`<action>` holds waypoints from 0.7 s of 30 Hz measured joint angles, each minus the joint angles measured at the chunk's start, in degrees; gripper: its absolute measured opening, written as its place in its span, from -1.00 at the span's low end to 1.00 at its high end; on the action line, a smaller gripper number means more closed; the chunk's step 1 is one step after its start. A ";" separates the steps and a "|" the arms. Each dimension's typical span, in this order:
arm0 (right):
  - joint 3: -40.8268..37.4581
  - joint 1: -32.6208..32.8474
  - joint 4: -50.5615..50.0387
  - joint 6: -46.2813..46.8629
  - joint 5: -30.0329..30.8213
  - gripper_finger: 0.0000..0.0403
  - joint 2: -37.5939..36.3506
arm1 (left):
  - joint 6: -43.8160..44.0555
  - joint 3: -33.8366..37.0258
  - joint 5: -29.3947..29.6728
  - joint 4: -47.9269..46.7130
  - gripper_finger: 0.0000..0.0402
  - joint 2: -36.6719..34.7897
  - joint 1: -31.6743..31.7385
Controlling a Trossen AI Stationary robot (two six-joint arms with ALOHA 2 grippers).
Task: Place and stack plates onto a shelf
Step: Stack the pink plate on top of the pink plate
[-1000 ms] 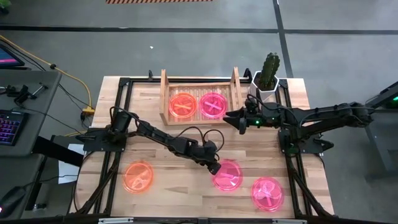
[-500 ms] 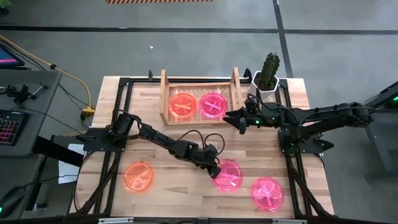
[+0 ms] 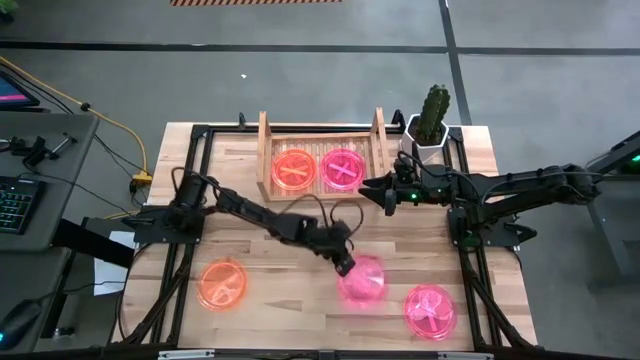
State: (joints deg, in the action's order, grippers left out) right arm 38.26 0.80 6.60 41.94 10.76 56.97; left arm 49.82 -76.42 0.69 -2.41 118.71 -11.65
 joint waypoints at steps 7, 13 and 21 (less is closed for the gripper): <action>0.00 0.00 0.43 -0.87 0.07 0.10 0.00 | -8.95 -0.02 4.84 -12.24 -1.00 -8.32 3.93; 0.00 -0.02 1.62 -1.50 0.13 0.10 -0.16 | -13.28 1.81 16.01 -22.63 -1.00 -17.23 7.84; -0.02 -0.04 2.35 -1.93 0.18 0.10 -0.89 | -8.42 13.53 20.66 -20.08 -1.00 -27.92 17.14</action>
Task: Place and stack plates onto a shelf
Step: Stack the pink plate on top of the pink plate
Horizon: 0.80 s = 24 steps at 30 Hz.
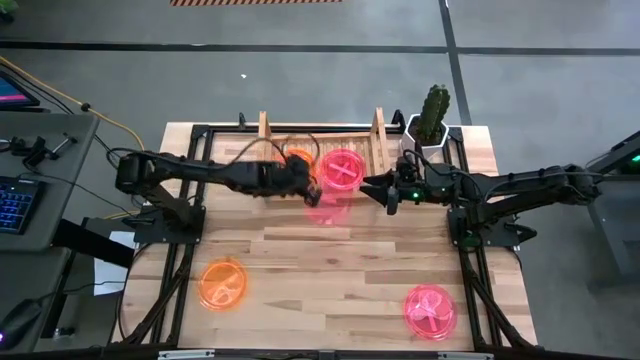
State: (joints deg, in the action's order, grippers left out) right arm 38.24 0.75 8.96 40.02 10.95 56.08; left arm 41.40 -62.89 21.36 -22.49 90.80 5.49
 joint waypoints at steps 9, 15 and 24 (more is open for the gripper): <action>0.00 0.00 1.96 0.09 2.70 0.10 -0.03 | -0.56 2.34 -6.55 19.96 -1.00 0.65 13.75; 0.00 0.00 2.92 0.07 3.26 0.10 -0.03 | 2.20 -0.33 -9.95 20.72 -1.00 5.92 18.73; 0.00 -0.02 2.99 0.35 6.11 0.10 -0.03 | 7.57 -2.36 -12.31 20.66 -1.00 14.39 18.62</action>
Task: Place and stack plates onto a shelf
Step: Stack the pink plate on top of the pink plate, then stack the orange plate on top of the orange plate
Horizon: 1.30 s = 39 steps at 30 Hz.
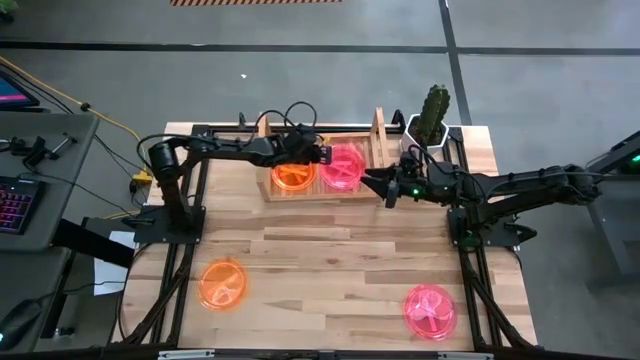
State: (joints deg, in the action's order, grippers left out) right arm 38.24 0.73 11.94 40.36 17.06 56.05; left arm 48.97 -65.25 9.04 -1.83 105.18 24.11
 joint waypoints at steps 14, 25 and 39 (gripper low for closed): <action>0.00 0.04 -0.04 0.32 -0.02 0.10 0.00 | 0.07 -0.07 4.01 -1.68 -0.99 1.79 -1.72; 0.00 0.07 -0.04 1.20 -0.04 0.10 0.00 | -0.79 -0.07 4.39 -0.40 -0.68 1.79 -1.72; 0.00 0.07 -0.04 1.69 -1.01 0.10 0.00 | -3.61 -0.07 -4.81 2.99 -0.13 -5.13 0.29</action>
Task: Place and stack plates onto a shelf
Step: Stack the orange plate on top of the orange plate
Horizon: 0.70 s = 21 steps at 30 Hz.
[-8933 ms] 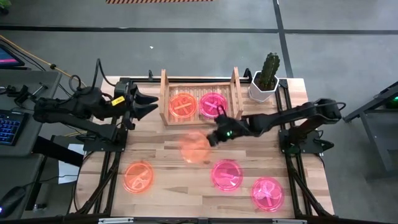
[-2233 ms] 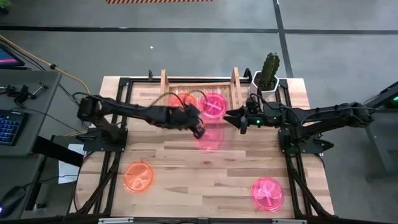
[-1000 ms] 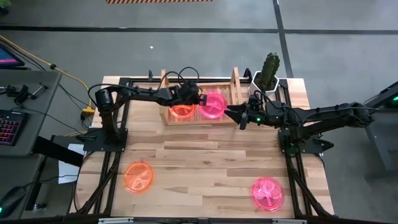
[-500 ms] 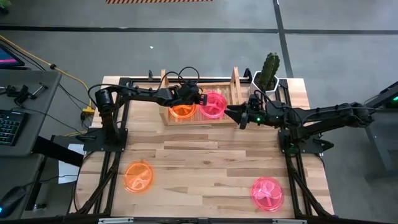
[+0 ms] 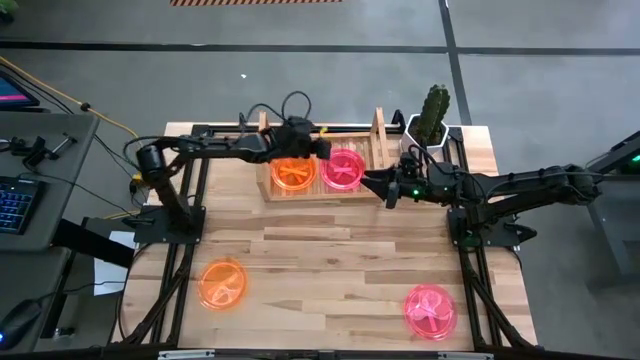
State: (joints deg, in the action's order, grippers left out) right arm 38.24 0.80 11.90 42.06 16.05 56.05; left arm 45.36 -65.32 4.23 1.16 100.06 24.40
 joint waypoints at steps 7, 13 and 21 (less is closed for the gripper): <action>0.00 0.00 0.00 -0.48 0.00 0.10 0.00 | -5.87 0.00 -0.65 -0.32 -0.13 -11.77 -4.19; 0.00 0.00 0.00 -0.93 -0.07 0.10 0.00 | -17.10 0.00 2.02 -0.14 -0.13 -20.81 -16.26; 0.00 0.00 0.02 -1.08 -1.09 0.10 0.00 | -24.67 -0.04 15.41 -0.12 -0.14 -23.96 -31.83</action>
State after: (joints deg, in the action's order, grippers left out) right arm 38.24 0.80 11.92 40.98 14.96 56.05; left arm 20.69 -65.36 19.64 1.05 76.09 -7.43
